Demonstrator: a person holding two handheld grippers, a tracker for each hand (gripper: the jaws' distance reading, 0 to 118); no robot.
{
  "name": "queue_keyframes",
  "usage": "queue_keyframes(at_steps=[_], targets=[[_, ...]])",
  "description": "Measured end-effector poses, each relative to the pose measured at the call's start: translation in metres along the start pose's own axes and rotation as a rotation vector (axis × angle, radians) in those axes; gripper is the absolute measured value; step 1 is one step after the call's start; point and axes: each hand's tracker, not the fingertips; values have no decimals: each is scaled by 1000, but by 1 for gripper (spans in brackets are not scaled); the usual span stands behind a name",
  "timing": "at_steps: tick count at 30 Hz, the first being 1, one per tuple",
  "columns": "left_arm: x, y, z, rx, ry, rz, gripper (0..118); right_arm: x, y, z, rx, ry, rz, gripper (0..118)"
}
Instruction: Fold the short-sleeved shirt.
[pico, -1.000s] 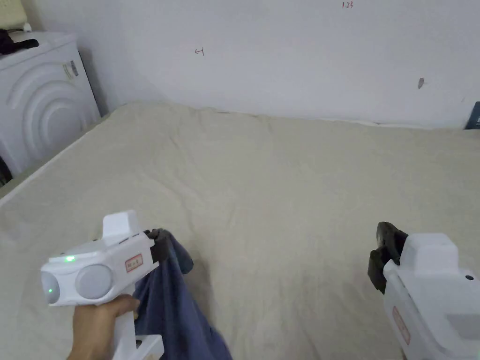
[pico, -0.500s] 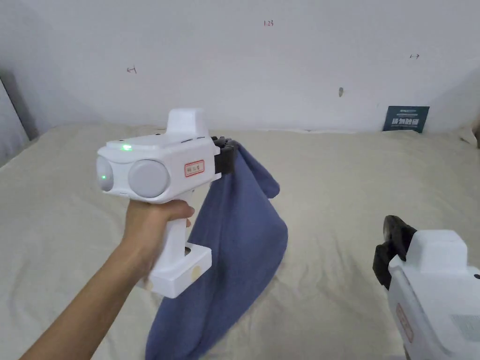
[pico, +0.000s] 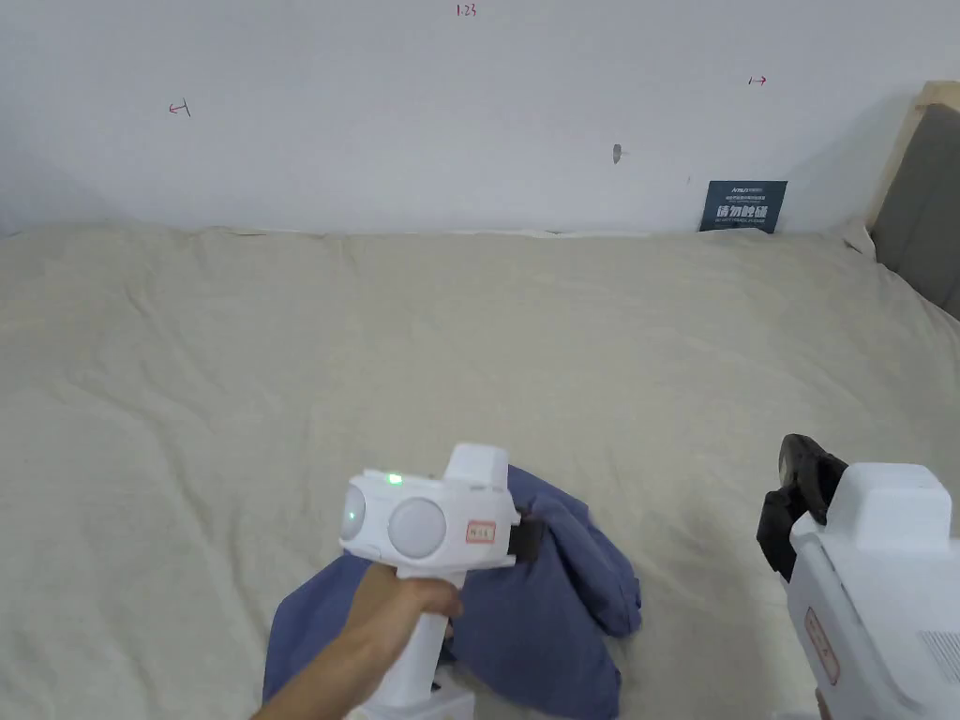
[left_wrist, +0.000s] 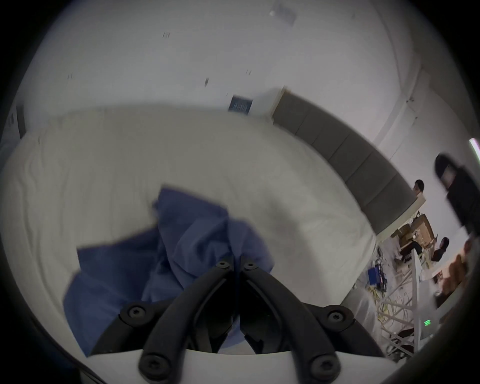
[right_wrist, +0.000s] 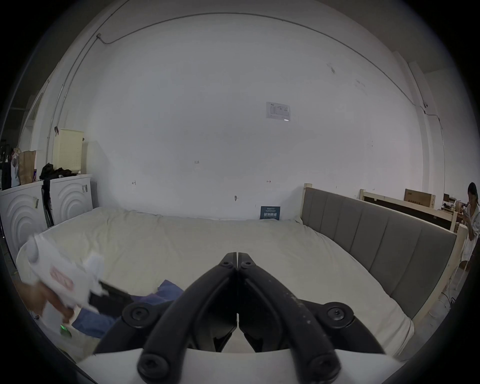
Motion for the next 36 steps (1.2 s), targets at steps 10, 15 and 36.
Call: queue_keyframes(at_steps=[10, 15, 36], targets=[[-19, -59, -50, -157, 199, -45, 12, -6, -9, -4, -37, 24, -1, 1], [-6, -50, -20, -44, 233, -20, 118, -9, -5, -1, -28, 24, 6, 1], [-35, -23, 224, 800, 672, -94, 109, -43, 34, 10, 80, 60, -3, 2]])
